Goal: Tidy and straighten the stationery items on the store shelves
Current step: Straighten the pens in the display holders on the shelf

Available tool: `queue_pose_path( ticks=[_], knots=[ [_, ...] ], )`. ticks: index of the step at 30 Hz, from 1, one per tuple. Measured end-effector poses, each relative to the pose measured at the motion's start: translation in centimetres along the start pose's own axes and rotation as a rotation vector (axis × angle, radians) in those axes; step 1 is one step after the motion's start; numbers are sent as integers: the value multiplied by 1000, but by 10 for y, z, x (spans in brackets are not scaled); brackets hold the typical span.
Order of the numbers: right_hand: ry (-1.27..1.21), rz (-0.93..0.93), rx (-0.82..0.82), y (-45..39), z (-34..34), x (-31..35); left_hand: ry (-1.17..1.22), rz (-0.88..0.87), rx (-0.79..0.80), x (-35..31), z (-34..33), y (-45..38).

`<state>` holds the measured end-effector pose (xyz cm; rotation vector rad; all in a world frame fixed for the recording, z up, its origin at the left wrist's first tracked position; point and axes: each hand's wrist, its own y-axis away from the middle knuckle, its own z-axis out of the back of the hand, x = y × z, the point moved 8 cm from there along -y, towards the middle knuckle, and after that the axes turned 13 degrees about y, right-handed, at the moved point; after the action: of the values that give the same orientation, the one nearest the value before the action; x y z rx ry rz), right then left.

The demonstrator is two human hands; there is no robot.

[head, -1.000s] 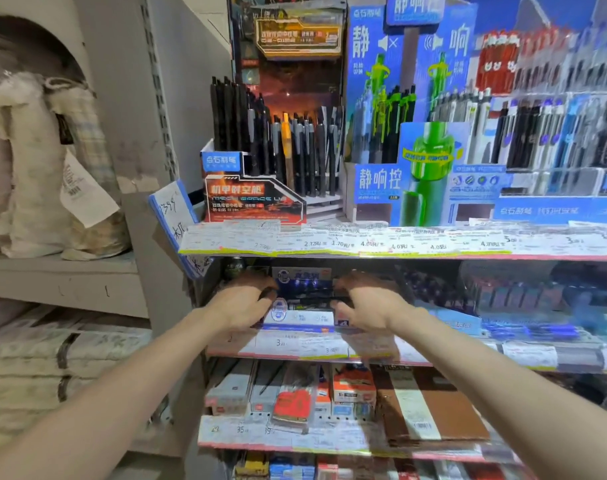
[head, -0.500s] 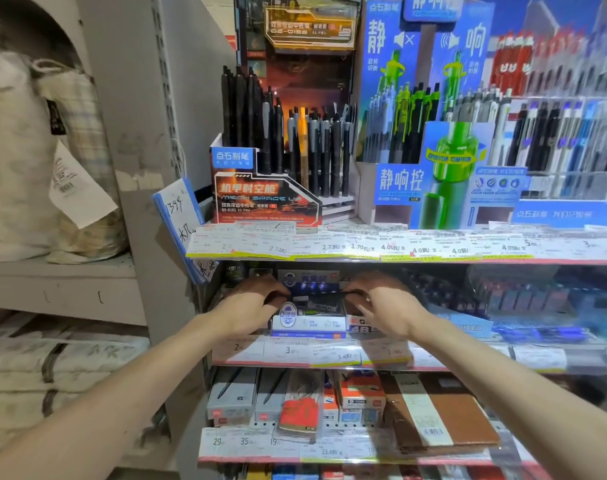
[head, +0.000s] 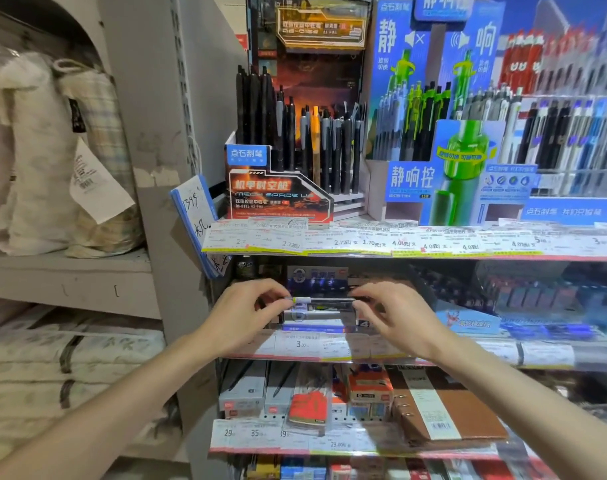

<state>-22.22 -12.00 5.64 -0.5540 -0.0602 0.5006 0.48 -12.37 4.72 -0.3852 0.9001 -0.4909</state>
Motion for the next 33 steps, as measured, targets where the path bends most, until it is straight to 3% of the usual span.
queue_pose_path(
  ticks=[10, 19, 30, 33],
  knots=[
    [-16, 108, -138, 30, 60, 30, 45, -195, -92, -62, 32, 37],
    [59, 216, -326, -3, 133, 68, -31, -354, -97, -130, 58, 0],
    [145, 43, -242, -54, 146, 43, -305, -473, -97, -150, 68, -54],
    [7, -84, -292, -66, 158, 28, -503, -492, -155, -147, 70, -61]
  ],
)
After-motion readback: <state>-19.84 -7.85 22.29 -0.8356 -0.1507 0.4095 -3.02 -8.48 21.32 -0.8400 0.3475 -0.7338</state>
